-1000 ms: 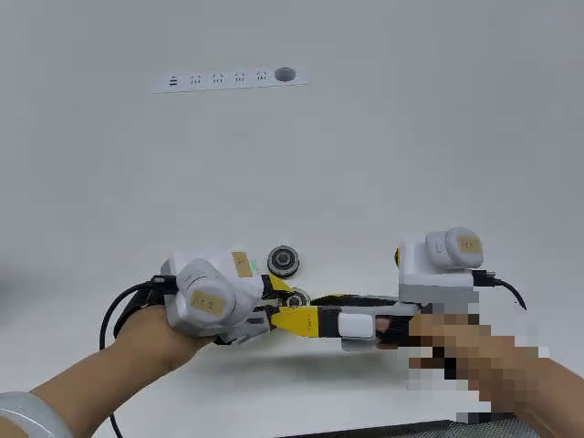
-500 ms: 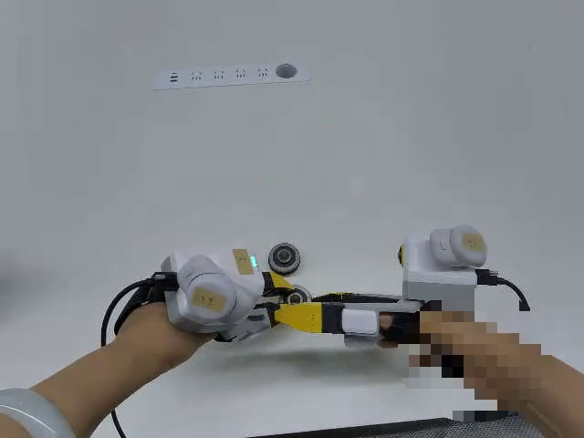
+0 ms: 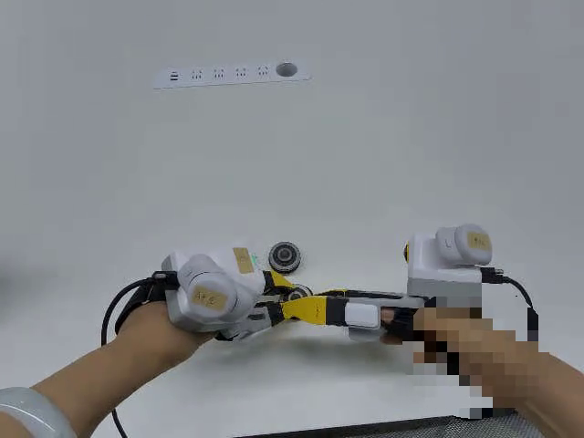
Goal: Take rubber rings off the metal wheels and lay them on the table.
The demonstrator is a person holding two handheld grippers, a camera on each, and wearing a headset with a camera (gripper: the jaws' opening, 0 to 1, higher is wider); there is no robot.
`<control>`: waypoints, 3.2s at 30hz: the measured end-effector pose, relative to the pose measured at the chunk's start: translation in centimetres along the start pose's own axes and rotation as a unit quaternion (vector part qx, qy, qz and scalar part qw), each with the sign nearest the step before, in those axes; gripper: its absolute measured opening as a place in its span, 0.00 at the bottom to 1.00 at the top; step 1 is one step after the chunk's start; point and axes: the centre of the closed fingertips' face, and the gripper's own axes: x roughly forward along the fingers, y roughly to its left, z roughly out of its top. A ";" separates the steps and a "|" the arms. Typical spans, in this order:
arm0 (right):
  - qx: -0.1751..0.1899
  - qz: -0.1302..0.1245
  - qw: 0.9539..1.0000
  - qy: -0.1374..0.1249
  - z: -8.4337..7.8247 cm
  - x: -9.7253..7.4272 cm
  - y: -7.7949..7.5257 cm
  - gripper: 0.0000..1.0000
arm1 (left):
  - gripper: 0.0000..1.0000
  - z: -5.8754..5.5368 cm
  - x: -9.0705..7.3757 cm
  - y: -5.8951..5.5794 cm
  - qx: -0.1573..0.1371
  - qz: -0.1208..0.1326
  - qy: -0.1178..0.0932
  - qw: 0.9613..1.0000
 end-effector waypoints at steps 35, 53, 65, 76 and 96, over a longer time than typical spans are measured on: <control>-0.005 -0.072 0.997 0.007 -0.1 -0.1 -3.4 0.12 | 0.12 -0.3 0.0 0.1 -0.001 0.000 0.000 1.000; -0.015 -0.092 0.996 0.008 -0.2 -0.2 -4.1 0.03 | 0.12 -0.1 0.1 0.1 0.001 0.000 0.001 1.000; 0.014 -0.102 0.995 0.001 -0.1 -0.2 -4.2 0.02 | 0.12 -0.1 0.0 0.0 0.002 0.000 0.000 1.000; 0.030 -0.099 0.995 0.003 -0.1 -0.1 -3.7 0.01 | 0.12 -0.1 0.0 0.0 0.002 0.000 0.002 1.000; 0.032 -0.084 0.996 0.003 0.2 0.3 -2.6 0.01 | 0.12 0.0 0.0 -0.1 0.002 -0.001 0.001 1.000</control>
